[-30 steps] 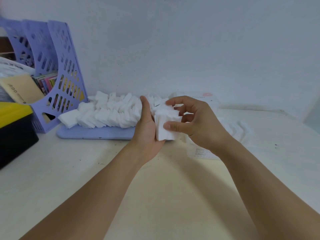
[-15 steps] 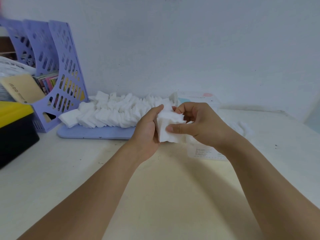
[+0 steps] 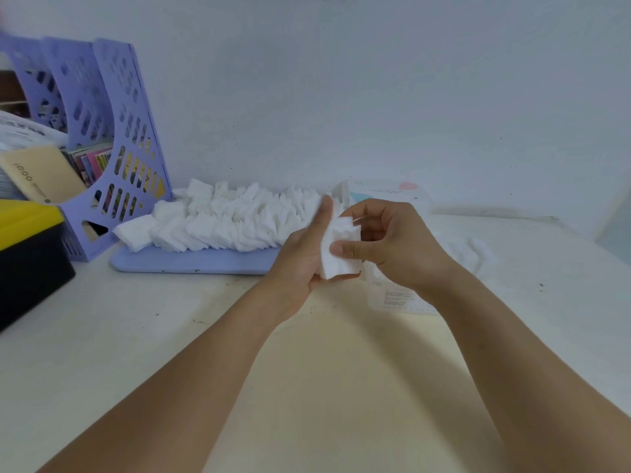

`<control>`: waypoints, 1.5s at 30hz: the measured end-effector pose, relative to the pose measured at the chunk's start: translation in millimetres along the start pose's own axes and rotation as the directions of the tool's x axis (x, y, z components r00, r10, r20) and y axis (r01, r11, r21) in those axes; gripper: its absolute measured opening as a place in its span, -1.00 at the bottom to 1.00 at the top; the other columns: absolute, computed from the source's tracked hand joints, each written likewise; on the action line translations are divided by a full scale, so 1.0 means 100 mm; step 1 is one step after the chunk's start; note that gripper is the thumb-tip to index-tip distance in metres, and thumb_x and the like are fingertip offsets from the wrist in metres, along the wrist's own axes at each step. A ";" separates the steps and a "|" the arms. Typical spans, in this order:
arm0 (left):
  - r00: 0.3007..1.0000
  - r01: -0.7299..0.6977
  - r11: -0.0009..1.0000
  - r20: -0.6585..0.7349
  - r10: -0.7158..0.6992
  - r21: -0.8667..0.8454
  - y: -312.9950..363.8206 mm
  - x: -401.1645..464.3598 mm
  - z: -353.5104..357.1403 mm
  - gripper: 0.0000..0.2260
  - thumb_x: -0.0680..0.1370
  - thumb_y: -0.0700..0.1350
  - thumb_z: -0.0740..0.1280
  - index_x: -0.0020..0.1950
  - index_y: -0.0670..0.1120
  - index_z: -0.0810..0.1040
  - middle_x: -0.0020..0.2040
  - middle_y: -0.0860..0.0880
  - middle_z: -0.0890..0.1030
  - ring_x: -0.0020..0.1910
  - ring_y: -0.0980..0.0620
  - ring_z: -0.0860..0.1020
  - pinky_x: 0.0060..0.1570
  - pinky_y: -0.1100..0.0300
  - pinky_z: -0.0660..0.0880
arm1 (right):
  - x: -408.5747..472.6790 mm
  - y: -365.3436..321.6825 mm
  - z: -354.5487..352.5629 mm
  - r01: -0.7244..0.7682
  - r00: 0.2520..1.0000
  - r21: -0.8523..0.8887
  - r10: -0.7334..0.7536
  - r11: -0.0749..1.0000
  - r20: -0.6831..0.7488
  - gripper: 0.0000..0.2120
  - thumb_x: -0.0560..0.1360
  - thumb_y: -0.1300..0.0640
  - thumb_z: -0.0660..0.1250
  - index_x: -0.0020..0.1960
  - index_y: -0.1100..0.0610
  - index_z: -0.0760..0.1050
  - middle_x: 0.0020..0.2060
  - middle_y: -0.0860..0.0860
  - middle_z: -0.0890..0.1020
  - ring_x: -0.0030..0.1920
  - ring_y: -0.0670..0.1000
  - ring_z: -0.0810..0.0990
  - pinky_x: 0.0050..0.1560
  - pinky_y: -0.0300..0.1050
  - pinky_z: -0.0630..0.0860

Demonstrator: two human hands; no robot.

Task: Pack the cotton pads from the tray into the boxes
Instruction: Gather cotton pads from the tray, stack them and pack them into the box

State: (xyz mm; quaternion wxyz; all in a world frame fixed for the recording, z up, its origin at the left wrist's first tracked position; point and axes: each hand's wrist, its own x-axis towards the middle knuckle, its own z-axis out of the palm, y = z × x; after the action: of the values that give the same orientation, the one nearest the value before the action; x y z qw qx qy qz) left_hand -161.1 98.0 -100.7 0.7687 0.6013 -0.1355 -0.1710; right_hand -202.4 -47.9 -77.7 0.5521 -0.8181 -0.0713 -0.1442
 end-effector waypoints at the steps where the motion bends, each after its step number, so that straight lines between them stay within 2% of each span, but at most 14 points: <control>1: 0.999 -0.036 0.999 -0.020 0.037 0.023 -0.01 0.00 0.01 -0.42 0.31 0.28 0.41 0.15 -0.08 0.66 0.06 -0.12 0.73 0.07 -0.07 0.70 -0.04 -0.01 0.66 | 0.00 -0.01 0.02 0.004 0.999 0.006 -0.004 1.000 -0.032 -0.67 0.38 0.35 0.56 0.11 0.18 0.61 0.00 0.18 0.68 -0.20 -0.02 0.68 -0.19 -0.21 0.61; 4: 0.991 -0.095 0.995 -0.093 0.093 -0.020 -0.04 0.04 -0.01 -0.64 0.49 0.04 0.47 0.18 -0.16 0.64 0.05 -0.15 0.72 0.05 -0.13 0.70 -0.11 0.04 0.66 | 0.04 -0.03 0.02 -0.039 0.991 0.197 0.063 0.980 -0.114 -0.49 0.37 0.24 0.48 0.28 -0.01 0.55 0.18 0.00 0.62 0.16 -0.02 0.63 0.16 -0.09 0.61; 7: 0.994 -0.107 0.992 -0.034 0.105 -0.064 -0.07 0.07 0.01 -0.52 0.51 0.05 0.48 0.34 -0.16 0.53 0.09 -0.10 0.71 0.08 -0.11 0.69 -0.07 0.02 0.65 | 0.00 -0.15 0.16 -0.140 0.978 0.404 0.189 0.904 -0.083 -0.45 0.43 0.01 0.37 0.42 -0.08 0.44 0.33 -0.11 0.53 0.34 -0.10 0.50 0.42 0.05 0.43; 10: 0.991 -0.105 0.994 0.082 0.102 0.033 -0.13 0.04 0.09 -0.46 0.57 0.11 0.32 0.48 -0.13 0.40 0.08 0.04 0.71 0.12 0.09 0.67 0.01 0.12 0.60 | -0.04 -0.23 0.35 -0.259 0.963 0.308 0.268 0.915 0.015 -0.29 0.48 -0.33 0.27 0.53 -0.04 0.31 0.46 -0.08 0.43 0.47 -0.05 0.39 0.49 0.12 0.32; 12: 0.989 -0.135 0.985 0.073 0.128 0.105 -0.13 0.03 0.09 -0.46 0.52 0.18 0.27 0.39 -0.12 0.49 0.02 0.07 0.71 0.08 0.14 0.66 0.04 0.20 0.57 | -0.02 -0.28 0.35 -0.248 0.968 0.276 0.251 0.928 0.026 -0.39 0.61 -0.28 0.17 0.52 0.08 0.31 0.46 0.03 0.44 0.49 0.03 0.37 0.52 0.11 0.27; 15: 0.970 -0.225 0.953 -0.044 0.239 0.204 -0.07 0.06 0.07 -0.50 0.44 0.19 0.37 0.17 -0.19 0.56 -0.08 -0.09 0.69 -0.10 0.03 0.68 -0.13 0.13 0.59 | 0.01 -0.30 0.16 -0.184 0.983 0.235 0.180 0.954 0.039 -0.50 0.55 -0.34 0.21 0.34 -0.06 0.46 0.29 -0.07 0.57 0.33 -0.04 0.54 0.41 0.05 0.41; 18: 0.900 -0.367 0.837 -0.075 0.430 0.406 -0.07 0.06 0.06 -0.72 0.37 0.02 0.39 0.02 -0.04 0.50 -0.13 0.02 0.65 -0.18 0.15 0.63 -0.20 0.13 0.60 | -0.08 -0.22 0.04 -0.078 0.983 0.023 0.073 0.997 0.167 -0.45 0.51 -0.17 0.43 0.45 -0.11 0.40 0.25 -0.16 0.57 0.24 -0.17 0.57 0.31 -0.11 0.51; 22: 0.877 -0.439 0.780 0.025 0.480 0.446 -0.08 0.01 0.08 -0.46 0.40 -0.25 0.54 0.21 -0.02 0.29 0.06 0.08 0.49 -0.17 0.36 0.56 -0.21 0.36 0.53 | -0.03 -0.16 0.02 0.043 0.997 -0.068 -0.038 0.997 0.064 -0.70 0.52 0.19 0.47 0.24 0.13 0.56 0.03 0.05 0.70 0.05 0.01 0.69 0.14 0.07 0.63; 26: 0.956 -0.279 0.958 -0.076 0.283 0.060 0.04 -0.02 0.16 -0.30 0.41 -0.18 0.58 0.42 0.05 0.28 0.22 0.07 0.52 0.02 0.26 0.61 -0.07 0.32 0.58 | 0.04 -0.10 -0.02 -0.001 0.962 0.129 0.037 0.992 -0.271 -0.70 0.53 -0.03 0.45 0.11 0.18 0.55 -0.01 0.11 0.69 0.01 0.13 0.71 0.03 0.27 0.64; 30: 0.997 -0.059 0.896 -0.073 0.030 -0.439 0.10 -0.06 0.25 -0.74 0.60 0.10 0.32 0.10 -0.07 0.61 0.03 -0.04 0.69 0.07 0.00 0.65 0.30 0.02 0.45 | 0.05 -0.07 0.17 -0.069 0.956 0.150 0.108 0.986 -0.271 -0.56 0.48 -0.23 0.41 0.07 0.14 0.51 -0.02 0.07 0.67 -0.01 0.07 0.70 -0.01 0.16 0.66; 36: 0.983 -0.066 0.943 -0.184 0.005 -0.326 0.01 -0.01 0.25 -0.69 0.65 0.10 0.28 0.24 -0.07 0.61 0.05 -0.01 0.71 0.12 0.03 0.65 0.22 0.04 0.50 | 0.01 -0.08 0.21 -0.042 0.994 -0.179 0.023 0.983 -0.107 -0.58 0.64 -0.25 0.15 0.05 0.12 0.49 -0.09 -0.05 0.59 -0.12 -0.09 0.59 -0.20 -0.27 0.45; 41: 0.986 -0.067 0.950 -0.164 0.017 -0.304 0.00 0.00 0.27 -0.63 0.66 0.19 0.17 0.34 0.03 0.53 0.14 0.01 0.70 0.12 0.06 0.67 0.33 -0.06 0.50 | 0.04 -0.01 0.22 0.021 0.998 -0.114 -0.013 0.993 0.068 -0.77 0.67 -0.02 0.22 0.14 0.12 0.54 -0.03 0.03 0.67 -0.07 -0.06 0.68 -0.17 -0.15 0.58; 43: 0.985 -0.105 0.956 -0.161 0.061 -0.274 0.01 0.01 0.26 -0.62 0.66 0.18 0.16 0.36 0.00 0.47 0.12 -0.01 0.68 0.09 0.03 0.68 0.26 -0.06 0.55 | 0.07 -0.03 0.09 0.014 1.000 -0.073 -0.016 0.997 -0.024 -0.86 0.61 0.07 0.36 0.07 0.14 0.58 -0.13 0.03 0.68 -0.19 -0.09 0.66 -0.25 -0.20 0.53; 45: 0.958 -0.238 0.971 -0.163 0.236 0.009 -0.02 0.02 0.25 -0.64 0.65 0.15 0.22 0.38 0.01 0.41 0.16 0.02 0.60 0.19 0.05 0.60 0.23 0.13 0.55 | 0.11 -0.06 -0.15 -0.039 0.977 0.144 0.069 0.989 -0.203 -0.78 0.54 0.15 0.46 0.09 0.27 0.60 -0.09 0.11 0.71 -0.14 -0.02 0.71 -0.20 -0.19 0.62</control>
State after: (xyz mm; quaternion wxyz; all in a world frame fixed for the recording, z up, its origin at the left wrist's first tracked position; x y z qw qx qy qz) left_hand -169.7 75.0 -96.4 0.7952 0.5887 -0.1424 -0.0289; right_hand -195.6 -59.7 -63.2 0.6159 -0.7597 -0.0008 -0.2085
